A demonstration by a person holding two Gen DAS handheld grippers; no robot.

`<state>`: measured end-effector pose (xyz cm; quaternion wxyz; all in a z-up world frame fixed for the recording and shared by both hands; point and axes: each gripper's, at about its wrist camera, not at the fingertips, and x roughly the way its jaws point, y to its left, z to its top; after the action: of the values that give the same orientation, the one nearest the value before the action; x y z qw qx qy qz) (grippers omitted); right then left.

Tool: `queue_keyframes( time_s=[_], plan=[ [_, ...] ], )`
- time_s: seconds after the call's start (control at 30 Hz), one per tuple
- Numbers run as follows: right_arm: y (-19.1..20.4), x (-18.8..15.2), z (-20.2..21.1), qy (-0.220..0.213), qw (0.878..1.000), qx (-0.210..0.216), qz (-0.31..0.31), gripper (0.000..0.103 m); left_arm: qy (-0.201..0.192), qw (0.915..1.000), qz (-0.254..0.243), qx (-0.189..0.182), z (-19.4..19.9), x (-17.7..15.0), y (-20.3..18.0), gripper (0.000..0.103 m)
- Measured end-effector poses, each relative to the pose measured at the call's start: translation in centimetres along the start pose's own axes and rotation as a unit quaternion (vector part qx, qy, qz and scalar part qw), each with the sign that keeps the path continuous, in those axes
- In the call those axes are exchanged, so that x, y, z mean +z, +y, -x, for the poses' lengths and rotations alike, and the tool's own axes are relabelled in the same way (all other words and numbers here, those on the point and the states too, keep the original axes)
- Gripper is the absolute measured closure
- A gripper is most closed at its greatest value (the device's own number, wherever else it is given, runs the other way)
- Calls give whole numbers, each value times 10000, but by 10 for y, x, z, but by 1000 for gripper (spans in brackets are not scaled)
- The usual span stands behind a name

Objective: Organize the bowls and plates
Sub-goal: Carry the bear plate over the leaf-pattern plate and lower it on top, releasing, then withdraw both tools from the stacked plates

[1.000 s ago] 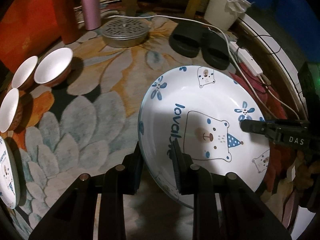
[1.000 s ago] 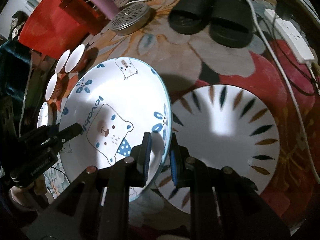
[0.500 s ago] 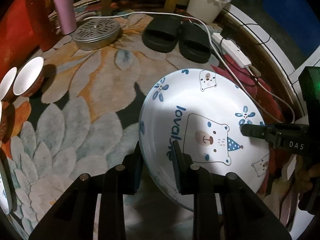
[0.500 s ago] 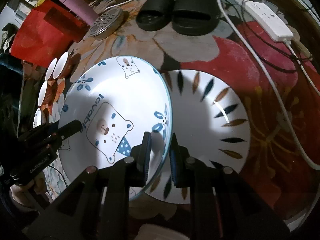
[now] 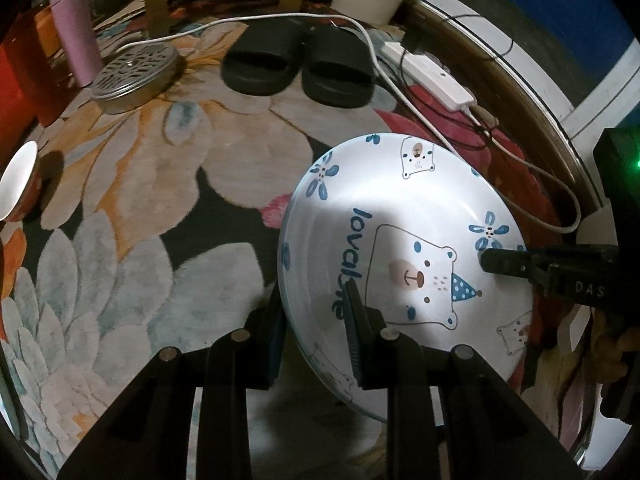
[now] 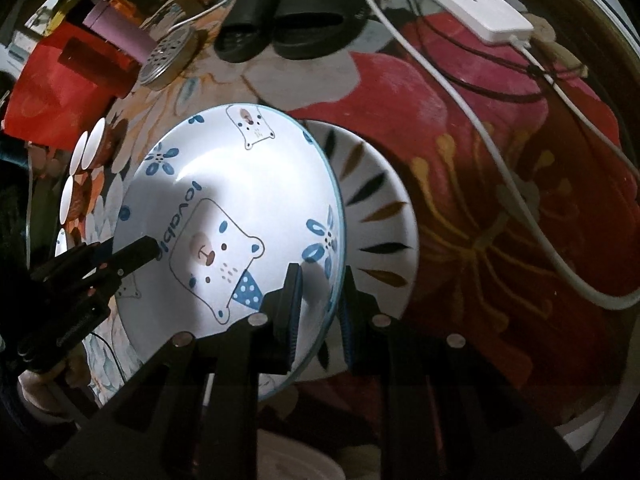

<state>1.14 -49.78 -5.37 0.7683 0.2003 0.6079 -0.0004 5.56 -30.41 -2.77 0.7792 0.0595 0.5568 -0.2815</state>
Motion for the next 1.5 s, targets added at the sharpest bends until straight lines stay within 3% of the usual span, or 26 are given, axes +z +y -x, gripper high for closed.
queue_keyframes(
  time_s=[0.57,0.67,0.8,0.9,0.97,1.07,1.13,1.2,1.5],
  plan=[
    [-16,-9,-26,381,9986,-284,-225,85,440,9987,-179,200,-27,6,-10,75],
    [-13,-6,-27,323,9984,-356,-293,82,473,9985,-221,175,-28,11,-13,65],
    [-18,-2,-27,312,9978,-307,-500,82,324,9985,-406,141,-20,16,-24,29],
    [-18,-4,-26,281,9977,-271,-547,81,273,9987,-422,117,-16,18,-27,17],
    [-18,-5,-24,258,9976,-179,-615,73,292,9989,-345,116,-15,19,-26,7],
    [-11,-3,-17,101,9980,-88,-622,48,282,9990,-241,229,-13,20,-19,3],
    [-4,-1,-12,-20,9983,-74,-570,16,296,9990,-144,309,-11,20,-11,2],
    [3,0,-7,-144,9983,-252,-499,0,294,9988,-42,399,-9,19,-3,1],
    [23,7,-6,-312,9970,-397,-582,0,325,9965,313,698,5,12,37,1]
  ],
)
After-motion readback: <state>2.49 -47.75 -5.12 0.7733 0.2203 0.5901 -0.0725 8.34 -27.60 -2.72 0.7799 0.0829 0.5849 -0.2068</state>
